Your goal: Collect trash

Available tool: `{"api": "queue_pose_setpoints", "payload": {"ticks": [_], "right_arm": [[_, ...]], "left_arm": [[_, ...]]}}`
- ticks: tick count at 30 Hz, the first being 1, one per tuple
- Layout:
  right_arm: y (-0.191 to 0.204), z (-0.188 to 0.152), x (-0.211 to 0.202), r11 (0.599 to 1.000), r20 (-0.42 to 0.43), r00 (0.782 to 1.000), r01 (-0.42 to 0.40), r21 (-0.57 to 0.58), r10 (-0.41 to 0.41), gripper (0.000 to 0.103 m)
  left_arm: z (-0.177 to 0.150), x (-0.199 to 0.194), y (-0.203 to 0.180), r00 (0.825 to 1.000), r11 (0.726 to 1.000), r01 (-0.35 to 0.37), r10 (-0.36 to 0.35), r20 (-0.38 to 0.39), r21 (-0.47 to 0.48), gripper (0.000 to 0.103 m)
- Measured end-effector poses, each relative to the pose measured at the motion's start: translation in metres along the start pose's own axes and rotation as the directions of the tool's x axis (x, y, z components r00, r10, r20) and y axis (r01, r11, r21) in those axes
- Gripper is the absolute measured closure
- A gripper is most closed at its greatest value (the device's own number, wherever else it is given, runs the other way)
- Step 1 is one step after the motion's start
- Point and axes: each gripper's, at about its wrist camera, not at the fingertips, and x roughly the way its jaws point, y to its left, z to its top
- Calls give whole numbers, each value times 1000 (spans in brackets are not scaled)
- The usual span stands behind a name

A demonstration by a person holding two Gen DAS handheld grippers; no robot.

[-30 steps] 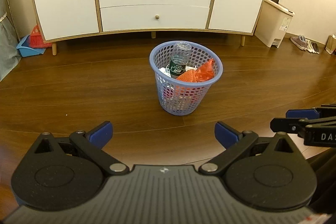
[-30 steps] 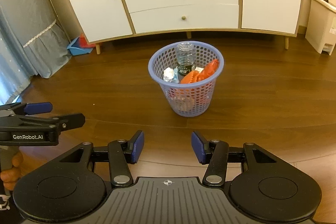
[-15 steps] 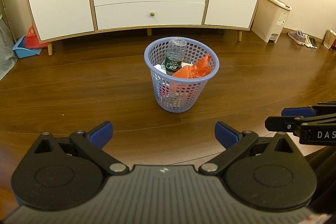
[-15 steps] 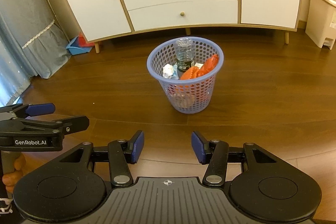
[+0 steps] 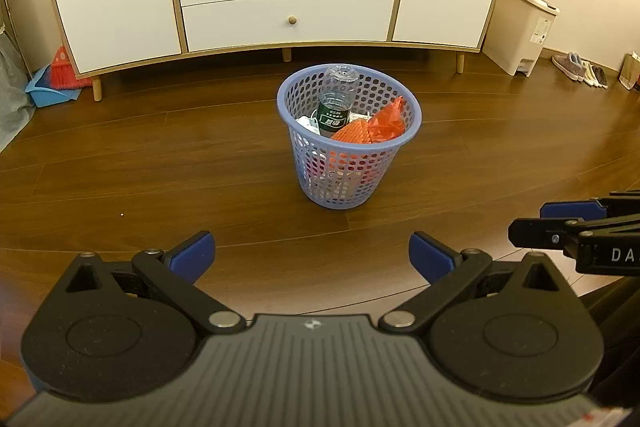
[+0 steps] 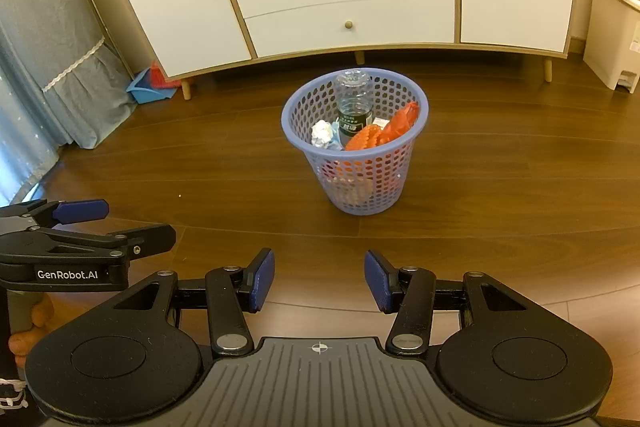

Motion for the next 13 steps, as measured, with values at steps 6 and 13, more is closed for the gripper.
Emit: {"api": "queue_pose_setpoints", "payload": {"ticks": [6, 13], "right_arm": [[0, 0, 0, 1000, -1, 1000, -1, 1, 1, 56], [0, 0, 0, 1000, -2, 1000, 0, 1, 0, 56]], "left_arm": [[-1, 1, 0, 1000, 1000, 3, -3, 0, 1, 1], [-2, 0, -2, 1000, 1000, -5, 5, 6, 6, 1]]}}
